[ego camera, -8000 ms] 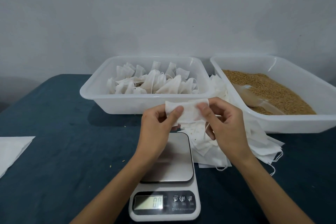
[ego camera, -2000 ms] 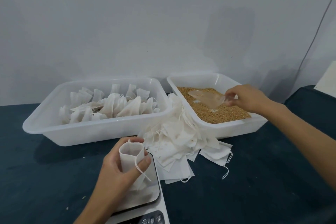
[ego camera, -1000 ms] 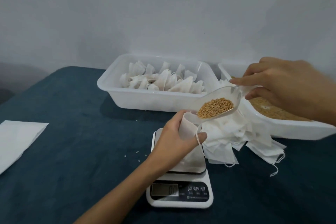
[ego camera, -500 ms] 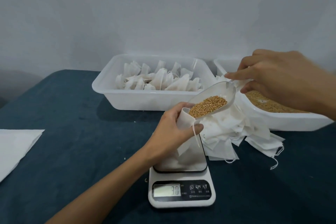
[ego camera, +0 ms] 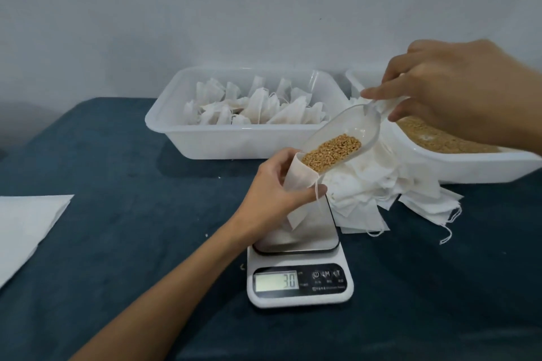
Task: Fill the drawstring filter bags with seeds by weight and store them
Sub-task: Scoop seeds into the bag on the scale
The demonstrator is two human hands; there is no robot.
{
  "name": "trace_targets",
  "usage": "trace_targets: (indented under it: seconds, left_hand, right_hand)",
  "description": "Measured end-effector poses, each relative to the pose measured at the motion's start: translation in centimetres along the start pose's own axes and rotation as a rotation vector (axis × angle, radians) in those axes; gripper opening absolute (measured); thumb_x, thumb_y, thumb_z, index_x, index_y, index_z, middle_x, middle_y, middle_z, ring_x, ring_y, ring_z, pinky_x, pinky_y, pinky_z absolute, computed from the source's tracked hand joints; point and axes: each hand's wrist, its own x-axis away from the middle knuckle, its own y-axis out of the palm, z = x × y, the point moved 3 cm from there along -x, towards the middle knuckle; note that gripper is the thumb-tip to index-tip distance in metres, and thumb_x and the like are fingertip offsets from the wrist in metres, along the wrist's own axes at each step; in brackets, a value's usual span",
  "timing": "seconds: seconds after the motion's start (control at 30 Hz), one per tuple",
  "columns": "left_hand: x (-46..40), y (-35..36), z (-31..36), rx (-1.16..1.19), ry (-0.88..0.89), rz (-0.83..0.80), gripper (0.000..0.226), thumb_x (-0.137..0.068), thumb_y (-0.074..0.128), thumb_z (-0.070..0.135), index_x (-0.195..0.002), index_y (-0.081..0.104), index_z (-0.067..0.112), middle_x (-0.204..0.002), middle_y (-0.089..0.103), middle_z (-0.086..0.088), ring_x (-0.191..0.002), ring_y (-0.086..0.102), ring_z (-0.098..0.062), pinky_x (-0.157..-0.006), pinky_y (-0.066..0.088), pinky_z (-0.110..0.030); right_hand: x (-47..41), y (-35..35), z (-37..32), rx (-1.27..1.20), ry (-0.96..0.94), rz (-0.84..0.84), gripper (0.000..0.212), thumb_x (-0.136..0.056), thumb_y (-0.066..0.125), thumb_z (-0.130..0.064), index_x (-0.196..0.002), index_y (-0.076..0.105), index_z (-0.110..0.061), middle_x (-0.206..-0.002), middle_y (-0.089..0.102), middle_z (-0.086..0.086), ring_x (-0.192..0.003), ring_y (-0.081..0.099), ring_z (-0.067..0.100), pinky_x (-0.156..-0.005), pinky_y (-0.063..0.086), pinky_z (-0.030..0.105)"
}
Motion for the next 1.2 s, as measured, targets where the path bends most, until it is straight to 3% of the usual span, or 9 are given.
trace_targets:
  seconds: [0.1, 0.4, 0.6, 0.83, 1.07, 1.2]
  left_hand:
    - [-0.02, 0.01, -0.11, 0.019, -0.004, -0.001, 0.046, -0.082, 0.088, 0.011, -0.120, 0.063, 0.015, -0.106, 0.074, 0.003, -0.098, 0.069, -0.011, -0.084, 0.057, -0.027]
    - [0.07, 0.09, -0.07, 0.038, -0.017, -0.019, 0.051, -0.081, 0.088, 0.017, -0.125, 0.063, 0.017, -0.109, 0.074, 0.004, -0.101, 0.070, -0.012, -0.085, 0.054, -0.025]
    - [0.19, 0.13, 0.19, 0.026, -0.018, -0.033, 0.052, -0.082, 0.089, 0.014, -0.127, 0.063, 0.017, -0.105, 0.074, 0.009, -0.098, 0.069, -0.007, -0.082, 0.052, -0.020]
    - [0.36, 0.22, 0.47, 0.055, -0.017, -0.040, 0.052, -0.083, 0.088, 0.013, -0.128, 0.062, 0.013, -0.116, 0.074, -0.001, -0.106, 0.069, -0.015, -0.093, 0.054, -0.029]
    - [0.44, 0.30, 0.43, 0.061, -0.007, -0.043, 0.058, -0.081, 0.089, 0.016, -0.131, 0.060, 0.022, -0.118, 0.071, -0.005, -0.107, 0.068, -0.018, -0.099, 0.055, -0.038]
    - [0.40, 0.24, 0.41, 0.083, -0.005, -0.036, 0.057, -0.080, 0.088, 0.014, -0.130, 0.061, 0.022, -0.119, 0.072, -0.004, -0.105, 0.068, -0.015, -0.095, 0.055, -0.034]
  right_hand:
    - [-0.18, -0.15, -0.14, 0.004, -0.011, 0.001, 0.049, -0.079, 0.082, -0.023, -0.125, 0.069, -0.034, -0.093, 0.065, -0.010, -0.088, 0.051, 0.020, -0.050, 0.018, 0.017]
    - [-0.08, -0.14, -0.38, 0.000, 0.004, 0.015, 0.049, -0.080, 0.082, -0.019, -0.125, 0.070, -0.034, -0.093, 0.066, -0.009, -0.090, 0.054, 0.023, -0.048, 0.028, 0.021]
    - [-0.07, -0.05, -0.35, -0.005, -0.004, 0.036, 0.046, -0.082, 0.079, -0.022, -0.126, 0.069, -0.034, -0.094, 0.066, -0.007, -0.090, 0.053, 0.023, -0.050, 0.021, 0.019]
    - [-0.23, -0.04, -0.22, -0.005, 0.017, 0.043, 0.045, -0.081, 0.079, -0.020, -0.124, 0.071, -0.031, -0.094, 0.066, -0.006, -0.090, 0.051, 0.022, -0.053, 0.023, 0.021]
    - [-0.31, -0.01, -0.25, 0.001, 0.023, 0.051, 0.044, -0.080, 0.080, -0.019, -0.122, 0.072, -0.032, -0.092, 0.066, -0.007, -0.089, 0.049, 0.021, -0.054, 0.018, 0.019]
    - [-0.20, 0.05, -0.34, -0.003, 0.018, 0.049, 0.043, -0.080, 0.080, -0.020, -0.121, 0.072, -0.031, -0.093, 0.066, -0.007, -0.089, 0.048, 0.021, -0.054, 0.018, 0.019]
